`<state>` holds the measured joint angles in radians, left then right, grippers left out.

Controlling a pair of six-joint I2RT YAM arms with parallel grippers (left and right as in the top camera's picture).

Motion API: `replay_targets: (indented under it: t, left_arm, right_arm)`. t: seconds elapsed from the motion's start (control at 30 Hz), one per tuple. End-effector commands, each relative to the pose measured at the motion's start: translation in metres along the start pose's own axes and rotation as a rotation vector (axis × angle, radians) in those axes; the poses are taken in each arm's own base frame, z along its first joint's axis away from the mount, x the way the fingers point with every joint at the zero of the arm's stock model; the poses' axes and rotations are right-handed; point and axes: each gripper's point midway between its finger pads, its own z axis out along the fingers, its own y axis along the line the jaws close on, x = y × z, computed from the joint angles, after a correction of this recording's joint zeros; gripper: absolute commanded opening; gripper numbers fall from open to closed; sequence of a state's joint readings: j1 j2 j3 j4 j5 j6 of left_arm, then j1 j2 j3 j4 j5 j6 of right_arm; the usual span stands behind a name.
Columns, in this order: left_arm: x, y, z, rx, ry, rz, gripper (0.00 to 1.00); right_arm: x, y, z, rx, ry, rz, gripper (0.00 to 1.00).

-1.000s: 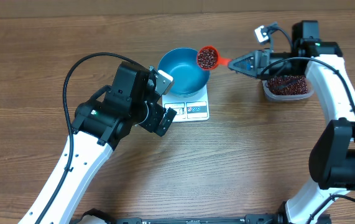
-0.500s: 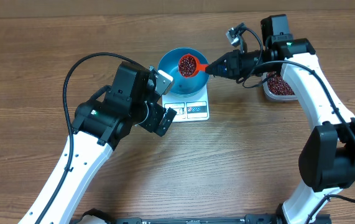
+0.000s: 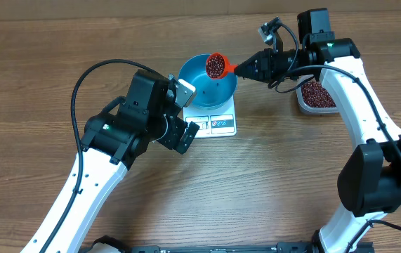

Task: Scoop item into bowl and weigh 150g on scale
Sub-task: 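Lift the filled scoop and carry it left over the teal bowl, then tilt the scoop with right gripper to pour beans into the bowl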

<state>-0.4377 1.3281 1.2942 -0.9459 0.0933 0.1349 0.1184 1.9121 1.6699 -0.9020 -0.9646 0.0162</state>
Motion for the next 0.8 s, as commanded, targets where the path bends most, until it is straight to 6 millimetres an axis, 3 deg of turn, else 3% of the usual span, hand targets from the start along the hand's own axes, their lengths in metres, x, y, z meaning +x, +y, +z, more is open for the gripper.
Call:
replay_targets:
  t: [0.0, 0.13, 0.33, 0.77]
  left_arm:
    - [0.002, 0.001, 0.0, -0.008, 0.001, 0.018, 1.0]
    - [0.002, 0.001, 0.0, -0.008, 0.001, 0.018, 0.99]
    - [0.002, 0.001, 0.0, -0.008, 0.001, 0.018, 1.0]
    - [0.002, 0.001, 0.0, -0.008, 0.001, 0.018, 0.99]
  right_arm:
    - [-0.012, 0.018, -0.015, 0.027, -0.044, -0.059, 0.04]
    - [-0.002, 0.021, -0.01, 0.023, -0.008, -0.158, 0.04]
    - [-0.011, 0.015, -0.008, 0.07, -0.038, -0.101, 0.04]
    - [0.001, 0.02, 0.001, 0.073, 0.014, -0.237, 0.04]
